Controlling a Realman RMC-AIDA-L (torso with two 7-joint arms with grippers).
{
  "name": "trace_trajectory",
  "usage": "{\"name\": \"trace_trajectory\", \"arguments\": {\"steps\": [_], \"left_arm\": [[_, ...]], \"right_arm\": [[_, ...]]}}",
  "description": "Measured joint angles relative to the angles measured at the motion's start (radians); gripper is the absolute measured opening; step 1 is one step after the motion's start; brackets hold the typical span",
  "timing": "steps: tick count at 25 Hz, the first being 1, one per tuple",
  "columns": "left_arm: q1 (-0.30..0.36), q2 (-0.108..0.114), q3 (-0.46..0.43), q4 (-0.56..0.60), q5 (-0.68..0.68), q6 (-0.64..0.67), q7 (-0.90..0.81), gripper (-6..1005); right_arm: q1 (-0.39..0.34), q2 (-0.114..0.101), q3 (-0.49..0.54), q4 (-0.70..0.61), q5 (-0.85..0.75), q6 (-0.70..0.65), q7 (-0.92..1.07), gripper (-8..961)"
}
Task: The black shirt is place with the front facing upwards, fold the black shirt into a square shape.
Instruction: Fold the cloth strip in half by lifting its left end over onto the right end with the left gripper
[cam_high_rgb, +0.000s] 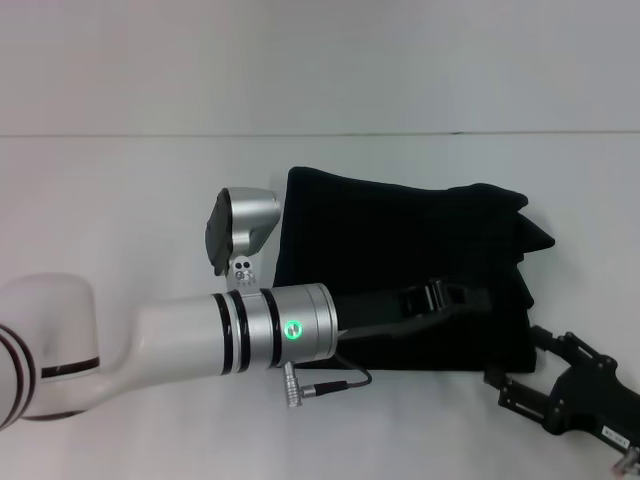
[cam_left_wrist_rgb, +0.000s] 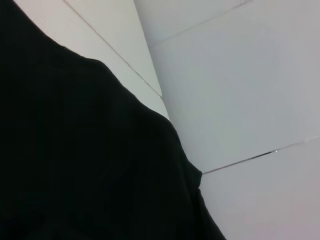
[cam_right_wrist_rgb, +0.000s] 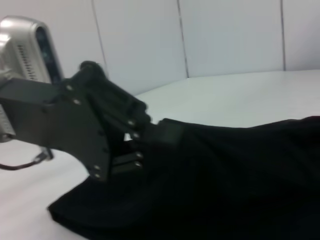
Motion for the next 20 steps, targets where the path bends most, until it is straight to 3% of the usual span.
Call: {"name": "trace_trajectory", "arguments": {"steps": [9, 20], "left_arm": [[-0.008, -0.001, -0.003, 0.004, -0.002, 0.015, 0.003, 23], [-0.001, -0.001, 0.005, 0.027, 0.004, 0.044, -0.002, 24]], "right_arm": [[0.088, 0.008, 0.116, 0.000, 0.003, 0.138, -0.008, 915], [0.279, 0.010, 0.128, 0.000, 0.004, 0.390, -0.011, 914]]}}
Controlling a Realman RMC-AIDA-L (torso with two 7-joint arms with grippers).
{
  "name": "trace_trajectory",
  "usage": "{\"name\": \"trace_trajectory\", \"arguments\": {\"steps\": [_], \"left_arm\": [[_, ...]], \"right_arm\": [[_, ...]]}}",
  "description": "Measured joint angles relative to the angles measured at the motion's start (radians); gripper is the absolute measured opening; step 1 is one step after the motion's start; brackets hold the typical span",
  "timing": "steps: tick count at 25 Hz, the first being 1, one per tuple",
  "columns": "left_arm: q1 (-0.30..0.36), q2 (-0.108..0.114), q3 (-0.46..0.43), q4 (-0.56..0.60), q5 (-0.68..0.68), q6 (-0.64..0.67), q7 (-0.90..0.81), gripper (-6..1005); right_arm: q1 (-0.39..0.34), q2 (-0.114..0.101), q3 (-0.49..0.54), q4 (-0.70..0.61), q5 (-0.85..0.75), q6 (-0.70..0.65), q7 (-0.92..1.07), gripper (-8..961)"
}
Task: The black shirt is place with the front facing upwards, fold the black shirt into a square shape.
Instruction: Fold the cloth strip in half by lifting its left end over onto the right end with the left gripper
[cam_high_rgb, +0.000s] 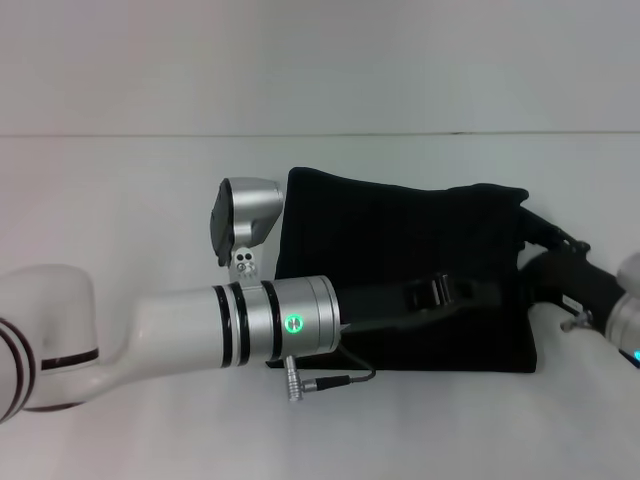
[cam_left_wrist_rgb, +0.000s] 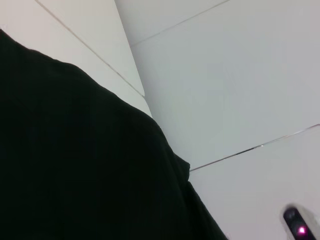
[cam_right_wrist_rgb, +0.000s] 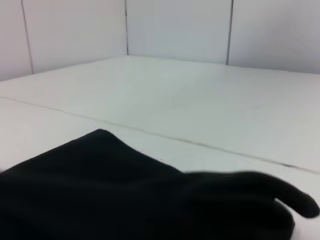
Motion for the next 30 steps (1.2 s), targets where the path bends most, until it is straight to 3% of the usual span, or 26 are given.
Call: {"name": "trace_trajectory", "arguments": {"steps": [5, 15, 23, 30], "left_arm": [[0.016, 0.000, 0.003, 0.001, 0.001, -0.002, 0.003, 24], [0.044, 0.000, 0.005, 0.008, 0.004, -0.060, 0.007, 23], [0.053, 0.000, 0.002, 0.004, 0.004, -0.094, 0.011, 23], [0.052, 0.000, -0.010, -0.020, -0.003, -0.079, 0.037, 23]], "right_arm": [[0.031, 0.002, 0.002, -0.001, 0.044, 0.013, -0.003, 914], [0.024, -0.001, 0.002, -0.005, 0.193, 0.037, -0.044, 914], [-0.034, -0.001, 0.019, -0.008, 0.324, 0.070, -0.052, 914], [-0.080, -0.001, 0.035, -0.003, 0.376, 0.001, -0.052, 914]]}}
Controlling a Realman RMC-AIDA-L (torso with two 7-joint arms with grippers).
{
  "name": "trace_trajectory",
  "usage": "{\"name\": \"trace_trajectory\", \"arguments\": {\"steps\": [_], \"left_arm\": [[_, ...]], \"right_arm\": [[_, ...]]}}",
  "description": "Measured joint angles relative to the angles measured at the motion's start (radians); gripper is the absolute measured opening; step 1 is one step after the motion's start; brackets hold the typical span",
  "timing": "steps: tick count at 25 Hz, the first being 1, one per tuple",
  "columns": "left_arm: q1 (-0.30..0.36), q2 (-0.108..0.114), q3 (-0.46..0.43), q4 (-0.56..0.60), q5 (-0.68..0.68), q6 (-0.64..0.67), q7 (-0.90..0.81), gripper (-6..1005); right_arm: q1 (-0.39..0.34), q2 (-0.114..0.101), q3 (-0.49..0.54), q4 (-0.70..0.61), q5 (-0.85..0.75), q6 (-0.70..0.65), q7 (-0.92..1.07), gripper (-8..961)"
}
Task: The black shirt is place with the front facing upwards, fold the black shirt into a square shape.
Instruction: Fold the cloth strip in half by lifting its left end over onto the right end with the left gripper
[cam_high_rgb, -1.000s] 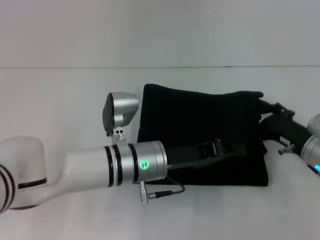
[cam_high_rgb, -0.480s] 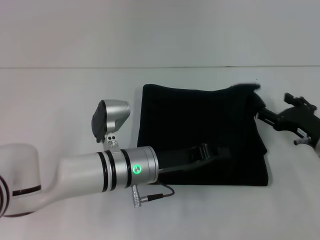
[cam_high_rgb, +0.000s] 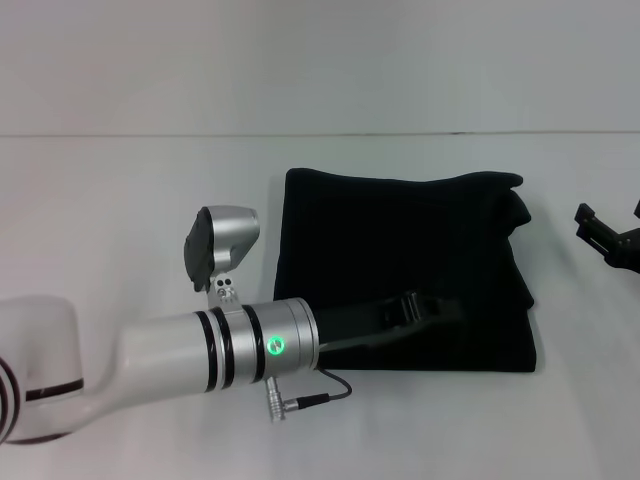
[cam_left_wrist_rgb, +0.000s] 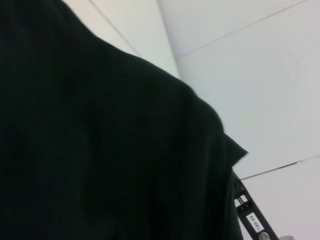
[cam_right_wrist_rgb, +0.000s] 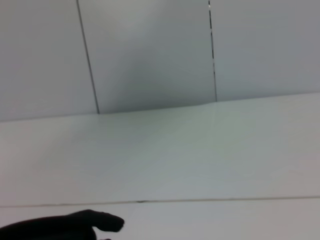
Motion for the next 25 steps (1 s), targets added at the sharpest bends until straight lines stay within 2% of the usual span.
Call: {"name": "trace_trajectory", "arguments": {"steps": [4, 8, 12, 15, 18, 23, 25], "left_arm": [[0.003, 0.000, -0.040, -0.028, 0.000, 0.070, 0.111, 24], [0.018, 0.000, -0.087, -0.052, 0.004, 0.177, 0.220, 138], [0.042, 0.000, -0.076, -0.019, 0.008, 0.268, 0.252, 278], [0.100, 0.000, -0.064, 0.054, 0.009, 0.319, 0.255, 389], [0.174, 0.004, -0.062, 0.146, 0.009, 0.347, 0.264, 630], [0.316, 0.011, -0.076, 0.314, 0.000, 0.337, 0.293, 720], [0.368, 0.011, -0.120, 0.342, -0.016, 0.321, 0.334, 756]], "right_arm": [[-0.003, 0.001, 0.000, 0.010, 0.000, -0.017, 0.000, 914], [-0.006, 0.001, 0.000, 0.013, 0.000, -0.018, 0.000, 914], [-0.018, 0.001, 0.018, 0.014, 0.001, -0.031, 0.008, 914], [-0.037, 0.000, 0.054, 0.022, 0.003, -0.092, 0.016, 914], [-0.061, -0.003, 0.050, 0.027, -0.018, -0.216, 0.031, 914], [-0.078, -0.003, -0.040, 0.027, -0.140, -0.400, 0.034, 914], [-0.070, 0.001, -0.087, 0.035, -0.194, -0.428, 0.030, 914]]}}
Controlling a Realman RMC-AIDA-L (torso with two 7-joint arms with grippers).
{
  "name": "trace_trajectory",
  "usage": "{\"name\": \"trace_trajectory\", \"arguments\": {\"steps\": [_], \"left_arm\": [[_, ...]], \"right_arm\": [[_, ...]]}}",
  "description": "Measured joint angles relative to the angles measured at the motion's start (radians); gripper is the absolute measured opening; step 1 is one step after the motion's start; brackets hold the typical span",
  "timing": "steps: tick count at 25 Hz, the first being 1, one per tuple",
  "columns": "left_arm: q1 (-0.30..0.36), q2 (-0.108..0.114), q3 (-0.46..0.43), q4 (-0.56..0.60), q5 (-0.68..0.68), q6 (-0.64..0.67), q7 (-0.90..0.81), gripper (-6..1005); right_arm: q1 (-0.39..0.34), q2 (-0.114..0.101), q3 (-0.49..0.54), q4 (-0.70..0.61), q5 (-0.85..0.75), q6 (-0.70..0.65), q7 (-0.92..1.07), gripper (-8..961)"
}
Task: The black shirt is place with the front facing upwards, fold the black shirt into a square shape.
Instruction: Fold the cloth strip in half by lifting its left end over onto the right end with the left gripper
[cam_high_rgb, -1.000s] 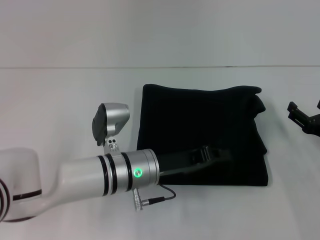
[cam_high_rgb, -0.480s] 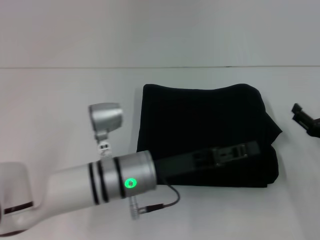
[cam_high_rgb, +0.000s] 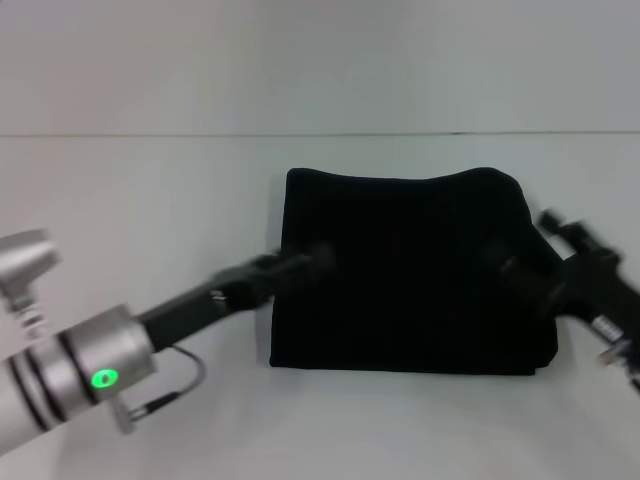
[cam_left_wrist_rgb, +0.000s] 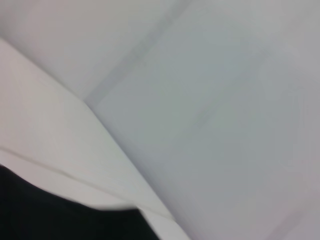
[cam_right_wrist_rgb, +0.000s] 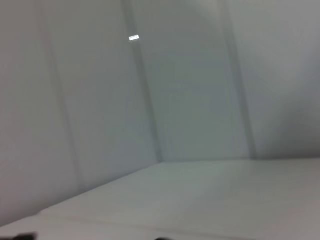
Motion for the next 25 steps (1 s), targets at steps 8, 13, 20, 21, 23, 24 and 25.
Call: {"name": "trace_trajectory", "arguments": {"steps": [8, 13, 20, 21, 23, 24, 25], "left_arm": [[0.051, 0.003, -0.092, 0.008, -0.008, -0.053, 0.055, 926], [0.042, 0.002, -0.087, 0.006, -0.005, -0.057, 0.056, 952], [0.036, 0.001, -0.087, 0.004, -0.005, -0.072, 0.057, 951], [0.035, 0.001, -0.087, 0.004, -0.005, -0.072, 0.057, 951], [0.034, 0.002, -0.087, 0.004, -0.005, -0.072, 0.057, 951], [0.034, 0.002, -0.087, 0.004, -0.005, -0.072, 0.057, 951], [0.034, 0.002, -0.087, 0.004, -0.005, -0.072, 0.057, 951]], "right_arm": [[0.072, 0.003, -0.113, 0.055, -0.027, 0.163, -0.001, 914], [0.073, 0.002, -0.108, 0.048, -0.021, 0.250, 0.004, 915], [0.059, -0.003, -0.077, 0.044, -0.017, 0.338, 0.004, 915], [0.057, -0.004, -0.071, 0.043, -0.017, 0.342, 0.004, 915], [0.051, -0.004, -0.053, 0.041, -0.017, 0.345, 0.004, 915], [0.048, -0.004, -0.041, 0.040, -0.017, 0.345, 0.004, 915], [0.043, -0.004, -0.028, 0.037, -0.017, 0.341, 0.004, 915]]}}
